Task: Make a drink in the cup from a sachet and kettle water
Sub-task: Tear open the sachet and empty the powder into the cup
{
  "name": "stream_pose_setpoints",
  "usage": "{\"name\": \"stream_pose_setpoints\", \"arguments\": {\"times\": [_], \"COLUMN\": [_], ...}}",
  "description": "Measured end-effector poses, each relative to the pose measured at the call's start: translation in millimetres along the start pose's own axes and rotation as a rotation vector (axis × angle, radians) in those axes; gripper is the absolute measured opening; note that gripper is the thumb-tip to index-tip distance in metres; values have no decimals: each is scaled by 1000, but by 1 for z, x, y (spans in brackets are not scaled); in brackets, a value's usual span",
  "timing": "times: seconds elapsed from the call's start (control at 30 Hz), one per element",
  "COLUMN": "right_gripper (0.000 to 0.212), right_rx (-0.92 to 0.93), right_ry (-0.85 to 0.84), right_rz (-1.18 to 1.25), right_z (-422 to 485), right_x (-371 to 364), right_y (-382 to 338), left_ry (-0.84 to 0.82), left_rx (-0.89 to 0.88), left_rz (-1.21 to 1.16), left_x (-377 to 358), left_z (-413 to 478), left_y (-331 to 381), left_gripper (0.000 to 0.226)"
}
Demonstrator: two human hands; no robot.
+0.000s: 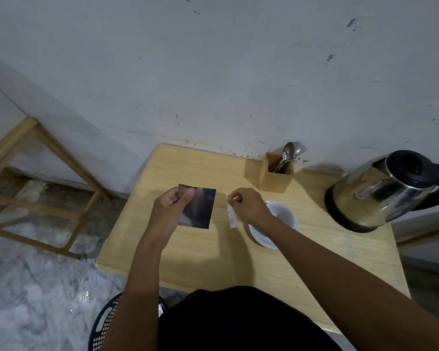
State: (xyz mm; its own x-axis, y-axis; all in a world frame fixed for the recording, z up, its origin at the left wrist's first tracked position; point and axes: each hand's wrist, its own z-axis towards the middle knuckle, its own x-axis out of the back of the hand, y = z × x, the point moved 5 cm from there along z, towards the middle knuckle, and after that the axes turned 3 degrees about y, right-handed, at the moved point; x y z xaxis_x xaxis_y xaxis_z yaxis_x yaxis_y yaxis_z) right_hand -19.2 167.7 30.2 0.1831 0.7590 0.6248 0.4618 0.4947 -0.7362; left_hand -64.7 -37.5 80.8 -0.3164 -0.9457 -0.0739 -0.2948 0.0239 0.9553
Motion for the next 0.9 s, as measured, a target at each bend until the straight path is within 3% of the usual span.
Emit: {"name": "stream_pose_setpoints", "arguments": {"times": [0.3,0.4,0.53,0.63,0.77,0.9], "right_gripper": [19,32,22,20,18,9], "right_rx": [-117,-49,-22,-98,-45,22], "right_ry": [-144,-48,111,15,-195,-124], "right_rz": [-210,-256,225,485,533,436], "right_z": [26,24,8,-21,-56,-74], "right_x": [-39,-25,12,31,34,36], "right_y": [17,14,-5,-12,-7,7], "left_ry": [67,75,78,52,-23,-114], "left_rx": [22,25,31,50,54,39], "left_rz": [25,42,45,42,34,52], "left_x": [2,-1,-5,-13,-34,-64], "left_z": [-4,-4,-2,-2,-2,-7], "left_y": [-10,-11,-12,-12,-8,-9], "left_gripper": [11,15,15,19,23,26]}}
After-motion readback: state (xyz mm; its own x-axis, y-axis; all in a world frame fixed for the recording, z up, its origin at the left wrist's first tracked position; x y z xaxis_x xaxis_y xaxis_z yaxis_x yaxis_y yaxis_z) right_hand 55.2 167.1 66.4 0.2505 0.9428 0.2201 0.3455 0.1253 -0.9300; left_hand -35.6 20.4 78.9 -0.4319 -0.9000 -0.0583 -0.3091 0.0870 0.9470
